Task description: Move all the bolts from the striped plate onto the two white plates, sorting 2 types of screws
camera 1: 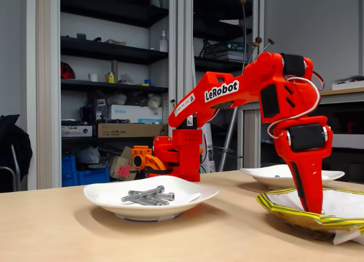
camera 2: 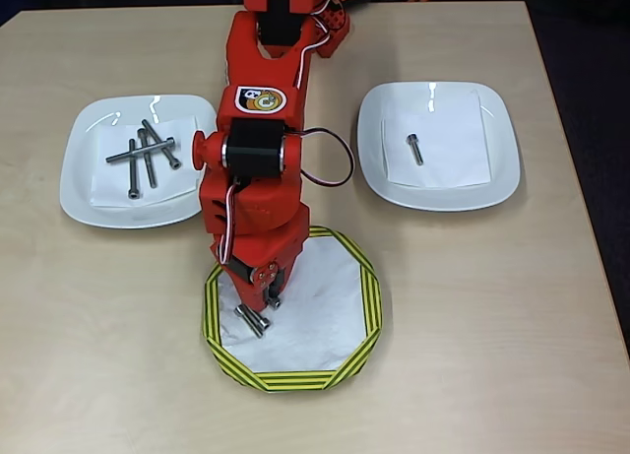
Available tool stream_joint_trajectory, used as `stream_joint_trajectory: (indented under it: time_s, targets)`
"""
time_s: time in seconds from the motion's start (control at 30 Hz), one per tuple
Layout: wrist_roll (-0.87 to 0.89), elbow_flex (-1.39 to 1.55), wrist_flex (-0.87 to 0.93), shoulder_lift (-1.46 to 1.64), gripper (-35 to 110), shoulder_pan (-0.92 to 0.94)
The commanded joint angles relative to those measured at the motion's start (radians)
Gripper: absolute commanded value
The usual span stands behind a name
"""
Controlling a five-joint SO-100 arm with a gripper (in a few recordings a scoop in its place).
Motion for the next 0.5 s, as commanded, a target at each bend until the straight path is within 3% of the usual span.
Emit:
stream_joint_trajectory:
  time_s: [0.0,0.47]
  targets:
    - [0.028,-0.003,0.032,0.026,0,0.009]
    - [0.129,0.106,0.13,0.273,0,-0.031]
